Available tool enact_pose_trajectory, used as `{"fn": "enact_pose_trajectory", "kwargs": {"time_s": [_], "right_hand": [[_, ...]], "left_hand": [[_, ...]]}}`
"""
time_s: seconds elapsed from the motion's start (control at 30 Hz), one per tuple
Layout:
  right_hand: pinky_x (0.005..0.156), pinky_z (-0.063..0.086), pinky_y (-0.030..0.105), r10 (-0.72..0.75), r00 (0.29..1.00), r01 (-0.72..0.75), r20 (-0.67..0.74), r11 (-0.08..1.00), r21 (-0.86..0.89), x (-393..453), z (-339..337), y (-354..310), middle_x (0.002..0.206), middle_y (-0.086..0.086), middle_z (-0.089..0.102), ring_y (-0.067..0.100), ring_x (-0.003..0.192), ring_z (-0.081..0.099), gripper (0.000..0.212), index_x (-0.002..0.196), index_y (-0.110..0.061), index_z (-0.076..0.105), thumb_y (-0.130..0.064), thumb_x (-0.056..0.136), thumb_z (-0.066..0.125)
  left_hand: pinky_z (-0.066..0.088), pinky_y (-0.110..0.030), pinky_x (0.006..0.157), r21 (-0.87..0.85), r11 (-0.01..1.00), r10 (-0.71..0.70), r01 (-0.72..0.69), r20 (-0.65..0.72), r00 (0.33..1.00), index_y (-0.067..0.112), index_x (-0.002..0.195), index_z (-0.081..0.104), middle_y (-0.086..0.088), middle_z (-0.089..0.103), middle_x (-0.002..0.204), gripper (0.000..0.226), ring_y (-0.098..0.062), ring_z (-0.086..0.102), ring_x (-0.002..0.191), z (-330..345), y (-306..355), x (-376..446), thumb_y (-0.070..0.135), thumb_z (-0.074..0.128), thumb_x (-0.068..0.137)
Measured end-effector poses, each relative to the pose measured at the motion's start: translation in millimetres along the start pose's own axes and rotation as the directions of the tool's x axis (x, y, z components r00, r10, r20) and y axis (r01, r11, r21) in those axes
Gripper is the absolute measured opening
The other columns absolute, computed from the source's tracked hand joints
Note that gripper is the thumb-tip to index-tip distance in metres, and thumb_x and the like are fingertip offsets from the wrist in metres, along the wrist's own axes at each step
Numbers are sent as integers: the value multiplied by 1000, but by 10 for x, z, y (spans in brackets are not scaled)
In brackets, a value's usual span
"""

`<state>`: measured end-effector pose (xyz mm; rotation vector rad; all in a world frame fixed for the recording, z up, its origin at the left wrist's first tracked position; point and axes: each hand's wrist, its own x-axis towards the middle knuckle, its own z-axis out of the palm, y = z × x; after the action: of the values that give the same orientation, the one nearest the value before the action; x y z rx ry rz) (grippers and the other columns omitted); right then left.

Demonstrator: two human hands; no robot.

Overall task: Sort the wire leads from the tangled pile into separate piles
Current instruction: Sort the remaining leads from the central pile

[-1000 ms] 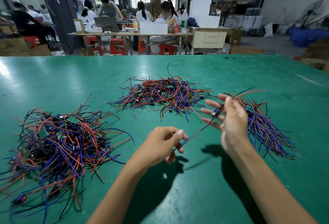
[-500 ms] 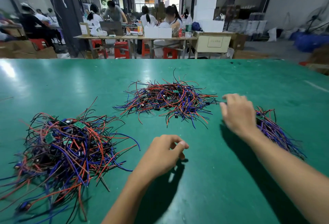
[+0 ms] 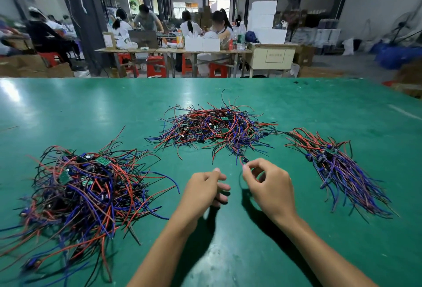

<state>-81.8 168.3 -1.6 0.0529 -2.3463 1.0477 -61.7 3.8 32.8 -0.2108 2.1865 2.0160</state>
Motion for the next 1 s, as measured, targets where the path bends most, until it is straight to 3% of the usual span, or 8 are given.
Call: {"fn": "enact_pose_trajectory", "kwargs": {"time_s": [0.23, 0.33, 0.43, 0.53, 0.67, 0.83, 0.93, 1.0], "right_hand": [[63, 53, 34, -264, 935, 220, 236, 955, 199, -301, 25, -319, 75, -17, 70, 9, 59, 58, 10, 84, -30, 73, -40, 83, 71], [59, 51, 32, -313, 901, 245, 300, 939, 242, -348, 47, -336, 70, -14, 69, 8, 56, 58, 31, 79, -29, 72, -59, 85, 66], [62, 50, 36, -112, 938, 37, 327, 974, 225, -330, 40, -319, 57, -7, 67, 7, 54, 60, 59, 67, -30, 73, -72, 93, 39], [71, 53, 34, 118, 935, -202, 334, 953, 228, -221, 49, -299, 67, -6, 74, 9, 64, 68, 56, 80, -30, 76, -64, 97, 35], [55, 45, 21, 272, 864, -491, 424, 645, 586, -64, -41, -311, 85, 4, 77, 9, 61, 62, 32, 96, -21, 76, -40, 103, 50], [53, 42, 15, 147, 917, -361, 370, 700, 616, -52, -131, -288, 76, -3, 73, 7, 60, 55, 21, 88, -32, 80, -22, 97, 64], [65, 53, 33, 18, 951, -191, 310, 821, 538, -58, -120, -256, 85, -6, 77, 24, 69, 64, 14, 91, -28, 78, -25, 97, 65], [63, 50, 38, -59, 951, -104, 303, 863, 495, -59, -132, -242, 77, -4, 75, 29, 64, 61, 11, 96, -32, 77, -35, 93, 67]], "left_hand": [[53, -18, 55, -231, 972, -42, 46, 23, 999, 8, 102, 75, -9, 76, 85, 30, -12, 70, 62, -36, -3, -4, 30, 55, 101], [53, -18, 56, -240, 968, -69, 72, 19, 997, 12, 93, 78, -4, 78, 87, 25, -12, 69, 62, -108, -22, 11, 29, 61, 97], [55, -22, 59, -265, 962, -57, 61, 21, 998, 10, 88, 77, -4, 77, 85, 19, -15, 66, 61, -138, -4, 35, 22, 63, 93], [51, -24, 58, -214, 976, -24, 41, 84, 996, 13, 83, 75, -3, 74, 79, 18, -16, 59, 56, -161, 32, 43, 20, 61, 92], [41, -18, 49, 55, 995, 73, -85, 195, 978, 17, 80, 76, 1, 68, 69, 23, -11, 49, 50, -192, 72, -8, 17, 60, 97], [52, -22, 54, 68, 991, 95, -115, 246, 965, 13, 100, 69, -2, 72, 70, 6, -15, 63, 52, -116, 80, -93, 16, 66, 95], [57, -25, 63, -60, 997, 56, -40, 309, 949, 11, 118, 62, -9, 74, 78, 31, -22, 69, 62, -121, 99, -121, 13, 73, 89], [57, -27, 67, -131, 991, 51, -6, 342, 938, 13, 120, 61, -10, 74, 84, 40, -23, 69, 66, -132, 112, -134, 21, 78, 84]]}}
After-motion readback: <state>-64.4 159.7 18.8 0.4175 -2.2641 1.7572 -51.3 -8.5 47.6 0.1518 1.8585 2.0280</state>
